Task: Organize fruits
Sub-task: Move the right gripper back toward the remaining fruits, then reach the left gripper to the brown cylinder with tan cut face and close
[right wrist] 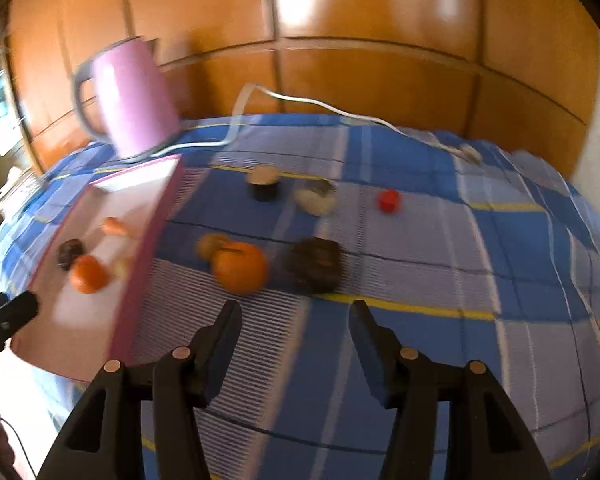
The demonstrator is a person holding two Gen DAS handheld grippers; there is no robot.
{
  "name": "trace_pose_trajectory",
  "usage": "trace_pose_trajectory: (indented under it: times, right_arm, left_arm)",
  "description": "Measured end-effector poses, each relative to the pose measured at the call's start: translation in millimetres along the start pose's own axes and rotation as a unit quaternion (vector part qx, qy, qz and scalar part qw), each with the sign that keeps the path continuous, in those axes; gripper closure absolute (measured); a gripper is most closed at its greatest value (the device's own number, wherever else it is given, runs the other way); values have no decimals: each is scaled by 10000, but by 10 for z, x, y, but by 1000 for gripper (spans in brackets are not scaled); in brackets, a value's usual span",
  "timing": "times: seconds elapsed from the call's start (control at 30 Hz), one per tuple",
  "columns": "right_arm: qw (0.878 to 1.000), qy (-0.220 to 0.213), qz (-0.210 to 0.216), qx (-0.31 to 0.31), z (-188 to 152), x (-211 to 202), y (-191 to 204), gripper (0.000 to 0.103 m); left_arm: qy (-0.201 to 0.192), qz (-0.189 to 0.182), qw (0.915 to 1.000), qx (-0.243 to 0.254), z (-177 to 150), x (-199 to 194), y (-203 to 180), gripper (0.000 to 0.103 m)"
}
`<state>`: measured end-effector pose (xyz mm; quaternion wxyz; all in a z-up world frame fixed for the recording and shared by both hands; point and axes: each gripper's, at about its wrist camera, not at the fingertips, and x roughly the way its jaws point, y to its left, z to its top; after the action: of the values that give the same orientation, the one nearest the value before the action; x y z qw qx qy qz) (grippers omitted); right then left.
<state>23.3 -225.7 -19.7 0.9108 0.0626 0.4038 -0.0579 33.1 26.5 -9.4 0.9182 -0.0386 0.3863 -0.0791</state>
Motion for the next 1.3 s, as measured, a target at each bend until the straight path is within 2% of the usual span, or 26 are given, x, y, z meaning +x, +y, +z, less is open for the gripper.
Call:
trace_pose_trajectory:
  times: [0.2, 0.43, 0.5, 0.57, 0.63, 0.77, 0.93, 1.1, 1.3]
  right_arm:
    - [9975, 119, -379, 578, -114, 28, -467, 46]
    - [9948, 129, -628, 787, -192, 24, -708, 46]
    - [9948, 130, -638, 780, -207, 34, -729, 46]
    - [9948, 128, -638, 788, -219, 51, -748, 46]
    - [9948, 127, -618, 797, -235, 49, -770, 46]
    - [9948, 119, -583, 826, -255, 54, -796, 46]
    - [9946, 113, -524, 891, -262, 59, -851, 46]
    - [9941, 100, -506, 950, -260, 63, -913, 46]
    - [9945, 58, -466, 932, -255, 52, -933, 46]
  left_arm:
    - [78, -346, 9993, 148, -34, 4, -107, 5]
    - [166, -689, 9962, 503, -23, -7, -307, 7]
    - [176, -723, 9953, 613, 20, -5, -347, 17]
    - [234, -778, 9941, 720, 70, 20, -396, 19]
    - [300, -869, 9922, 841, 113, 56, -447, 25]
    - [549, -1068, 9853, 1213, 212, 177, -585, 43]
    - [825, -1227, 9760, 1597, 369, 353, -726, 52]
    - [925, -1314, 9745, 1567, 607, 501, -839, 63]
    - [928, -1238, 9740, 1655, 857, 747, -1114, 63]
